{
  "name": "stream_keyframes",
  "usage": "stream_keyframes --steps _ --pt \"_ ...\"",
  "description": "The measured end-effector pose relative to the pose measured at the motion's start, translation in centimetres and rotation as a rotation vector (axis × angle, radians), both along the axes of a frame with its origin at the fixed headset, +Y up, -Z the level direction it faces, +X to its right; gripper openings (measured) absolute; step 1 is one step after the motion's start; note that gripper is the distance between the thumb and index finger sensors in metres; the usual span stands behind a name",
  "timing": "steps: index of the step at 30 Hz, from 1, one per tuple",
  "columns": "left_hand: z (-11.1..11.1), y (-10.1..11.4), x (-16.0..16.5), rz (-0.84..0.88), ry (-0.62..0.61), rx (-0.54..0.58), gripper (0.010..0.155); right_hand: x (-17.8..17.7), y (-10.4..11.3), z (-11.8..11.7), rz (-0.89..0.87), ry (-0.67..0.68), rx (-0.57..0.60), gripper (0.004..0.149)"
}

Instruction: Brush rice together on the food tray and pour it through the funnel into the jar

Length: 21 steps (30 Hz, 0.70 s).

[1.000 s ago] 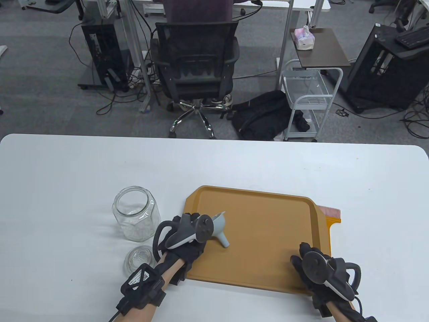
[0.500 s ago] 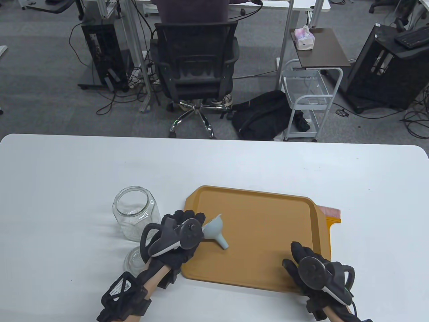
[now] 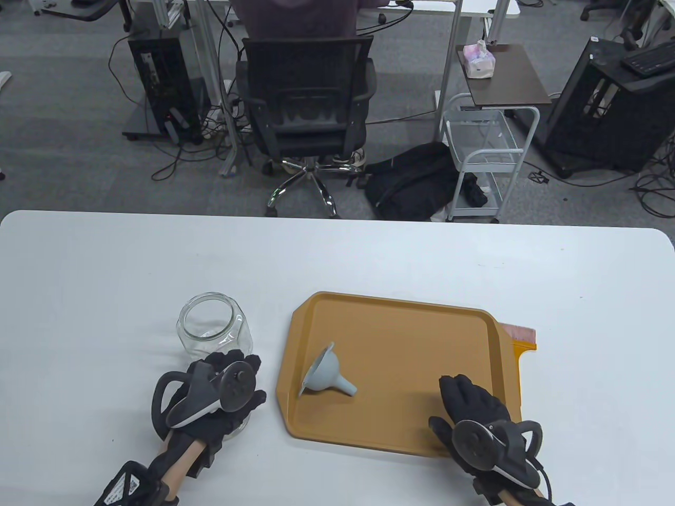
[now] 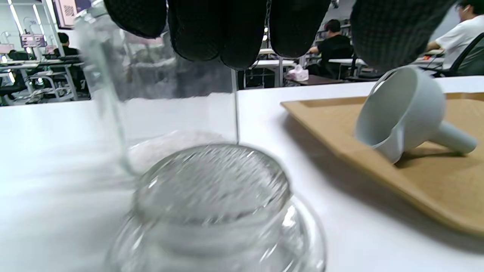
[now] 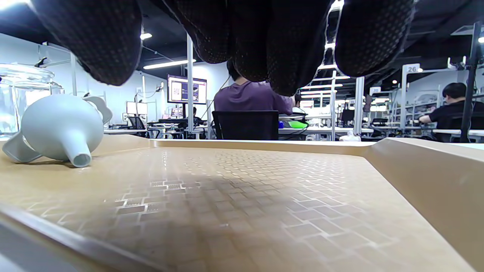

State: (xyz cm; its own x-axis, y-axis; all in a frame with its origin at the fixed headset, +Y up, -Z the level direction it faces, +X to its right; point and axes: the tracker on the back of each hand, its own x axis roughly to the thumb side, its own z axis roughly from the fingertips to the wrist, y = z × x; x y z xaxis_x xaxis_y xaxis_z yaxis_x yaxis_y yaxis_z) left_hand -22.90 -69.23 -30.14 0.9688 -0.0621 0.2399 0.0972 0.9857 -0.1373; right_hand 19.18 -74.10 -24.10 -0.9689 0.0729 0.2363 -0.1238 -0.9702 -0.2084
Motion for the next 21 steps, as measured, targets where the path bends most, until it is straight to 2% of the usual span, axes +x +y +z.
stream_keyframes --steps 4,11,21 --pt "0.2 -1.4 -1.9 -0.042 0.053 -0.084 0.076 -0.3 -0.2 0.0 0.019 0.003 -0.003 0.078" --pt "0.3 -3.6 -4.2 0.009 0.106 -0.156 0.077 -0.3 -0.2 0.0 0.02 0.004 -0.008 0.077" --pt "0.7 -4.9 -3.7 -0.017 0.098 -0.192 0.089 -0.5 -0.1 0.0 0.039 -0.003 -0.061 0.076"
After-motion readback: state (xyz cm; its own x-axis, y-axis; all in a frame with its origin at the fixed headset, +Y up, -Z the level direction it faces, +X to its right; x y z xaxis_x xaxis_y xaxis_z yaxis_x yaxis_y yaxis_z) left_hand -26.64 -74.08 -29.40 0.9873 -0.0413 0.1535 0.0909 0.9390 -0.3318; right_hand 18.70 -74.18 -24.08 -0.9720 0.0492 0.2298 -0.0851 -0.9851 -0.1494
